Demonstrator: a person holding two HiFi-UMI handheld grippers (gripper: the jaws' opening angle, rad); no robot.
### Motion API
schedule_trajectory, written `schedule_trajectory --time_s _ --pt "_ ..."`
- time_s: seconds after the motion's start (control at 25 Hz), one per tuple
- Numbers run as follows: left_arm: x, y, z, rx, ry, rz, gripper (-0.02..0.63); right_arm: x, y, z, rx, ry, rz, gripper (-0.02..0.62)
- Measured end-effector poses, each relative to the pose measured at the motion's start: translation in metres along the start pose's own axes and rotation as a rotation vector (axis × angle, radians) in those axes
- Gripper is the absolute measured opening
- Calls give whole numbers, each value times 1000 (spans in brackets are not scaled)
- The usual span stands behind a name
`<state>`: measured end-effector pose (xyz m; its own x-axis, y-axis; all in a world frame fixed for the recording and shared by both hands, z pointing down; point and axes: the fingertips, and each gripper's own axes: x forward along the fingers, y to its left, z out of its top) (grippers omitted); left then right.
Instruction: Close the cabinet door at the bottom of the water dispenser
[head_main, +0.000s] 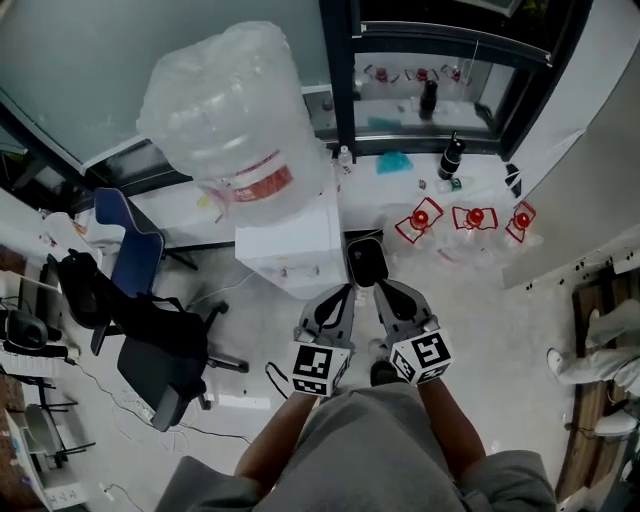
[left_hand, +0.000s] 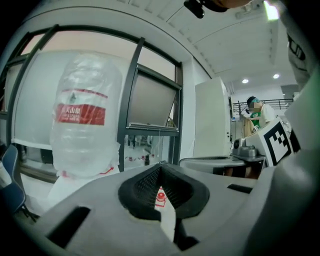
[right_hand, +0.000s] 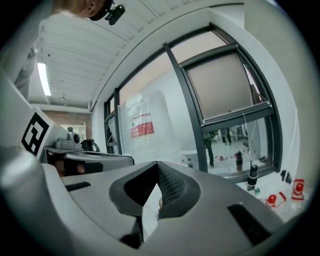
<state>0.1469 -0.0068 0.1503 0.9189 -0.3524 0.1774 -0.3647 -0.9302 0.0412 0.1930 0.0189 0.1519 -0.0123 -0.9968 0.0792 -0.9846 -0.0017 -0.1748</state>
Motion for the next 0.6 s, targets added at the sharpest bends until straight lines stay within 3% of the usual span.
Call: schedule_trajectory --time_s 0.16,0.6 --pt "-3 3 21 46 -58 2 8 2 11 22 -44 -64 13 8" --pt "-7 19 39 86 -122 34 8 14 14 32 -51 -117 3 9"
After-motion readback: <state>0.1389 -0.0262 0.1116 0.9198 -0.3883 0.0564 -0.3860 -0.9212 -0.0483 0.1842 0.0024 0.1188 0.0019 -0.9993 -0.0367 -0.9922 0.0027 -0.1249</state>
